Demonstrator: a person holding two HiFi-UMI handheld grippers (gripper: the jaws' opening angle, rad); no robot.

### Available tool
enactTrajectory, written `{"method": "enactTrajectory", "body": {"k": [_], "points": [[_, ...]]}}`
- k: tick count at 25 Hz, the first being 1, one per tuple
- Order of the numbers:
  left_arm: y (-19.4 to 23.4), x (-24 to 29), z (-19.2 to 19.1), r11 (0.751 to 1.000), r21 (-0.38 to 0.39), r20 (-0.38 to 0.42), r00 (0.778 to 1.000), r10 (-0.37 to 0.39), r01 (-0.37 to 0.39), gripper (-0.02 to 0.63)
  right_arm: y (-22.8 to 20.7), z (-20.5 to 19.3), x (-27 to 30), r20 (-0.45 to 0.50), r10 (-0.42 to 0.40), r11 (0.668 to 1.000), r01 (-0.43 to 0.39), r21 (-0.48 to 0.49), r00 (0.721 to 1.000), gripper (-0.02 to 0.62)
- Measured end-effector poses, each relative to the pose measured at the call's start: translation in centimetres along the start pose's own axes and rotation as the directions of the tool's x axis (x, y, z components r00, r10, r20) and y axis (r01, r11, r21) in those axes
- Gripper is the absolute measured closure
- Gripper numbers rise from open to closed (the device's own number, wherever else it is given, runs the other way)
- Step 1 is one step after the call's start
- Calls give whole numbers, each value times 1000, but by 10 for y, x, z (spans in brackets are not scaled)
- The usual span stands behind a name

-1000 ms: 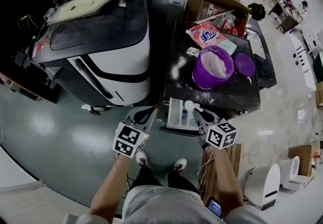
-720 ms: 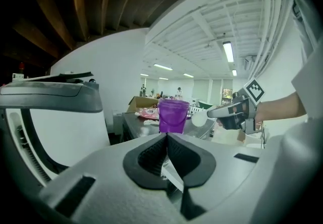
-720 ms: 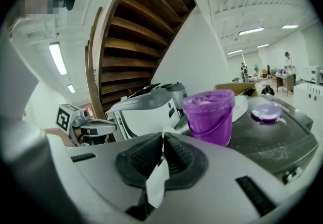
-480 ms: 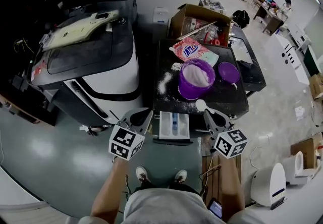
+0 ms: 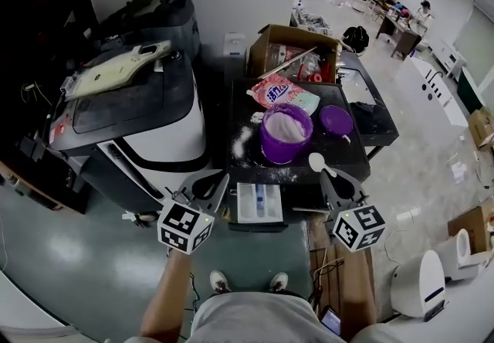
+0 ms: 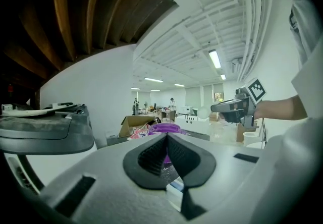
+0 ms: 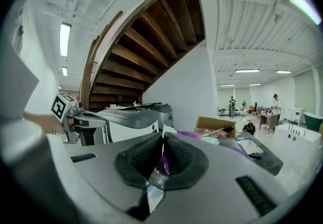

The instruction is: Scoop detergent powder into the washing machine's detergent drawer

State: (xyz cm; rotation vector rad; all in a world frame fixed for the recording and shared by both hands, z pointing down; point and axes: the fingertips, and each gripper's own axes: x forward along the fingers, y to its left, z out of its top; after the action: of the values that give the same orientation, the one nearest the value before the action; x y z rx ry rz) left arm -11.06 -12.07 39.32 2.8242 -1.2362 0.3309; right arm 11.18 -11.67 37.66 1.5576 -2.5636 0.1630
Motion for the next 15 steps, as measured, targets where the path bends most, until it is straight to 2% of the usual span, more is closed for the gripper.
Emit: {"method": "enactTrajectory", "body": {"k": [15], "points": [[-12, -9, 30, 999, 40, 43, 999, -13, 11, 595, -1, 24, -30, 72, -11, 1000, 11, -3, 997, 592]]}}
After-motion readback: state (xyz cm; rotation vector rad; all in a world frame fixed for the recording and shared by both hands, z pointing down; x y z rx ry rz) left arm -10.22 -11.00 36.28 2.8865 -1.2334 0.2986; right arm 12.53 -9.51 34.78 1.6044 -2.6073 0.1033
